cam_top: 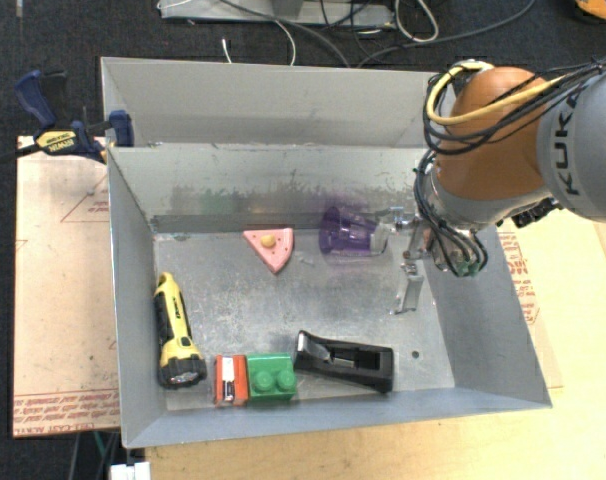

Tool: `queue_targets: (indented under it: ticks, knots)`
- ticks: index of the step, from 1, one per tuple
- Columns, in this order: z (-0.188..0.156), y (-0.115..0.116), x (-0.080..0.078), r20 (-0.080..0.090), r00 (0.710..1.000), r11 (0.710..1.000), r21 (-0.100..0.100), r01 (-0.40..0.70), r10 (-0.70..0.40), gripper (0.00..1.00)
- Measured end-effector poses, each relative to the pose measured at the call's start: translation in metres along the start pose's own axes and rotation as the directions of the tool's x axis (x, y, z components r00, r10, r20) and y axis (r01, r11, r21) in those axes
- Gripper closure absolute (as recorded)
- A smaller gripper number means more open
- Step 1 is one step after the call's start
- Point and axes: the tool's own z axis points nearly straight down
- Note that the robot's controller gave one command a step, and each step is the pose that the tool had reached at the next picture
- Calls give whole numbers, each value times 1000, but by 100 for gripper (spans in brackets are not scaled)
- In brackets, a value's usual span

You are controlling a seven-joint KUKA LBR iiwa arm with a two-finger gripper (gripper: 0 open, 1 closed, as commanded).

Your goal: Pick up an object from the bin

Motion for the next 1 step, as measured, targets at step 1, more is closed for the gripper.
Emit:
queue_targets:
  ticks: [1]
  knots:
    - [-4, 0, -2, 7, 1000, 1000, 1, 1, -1, 0]
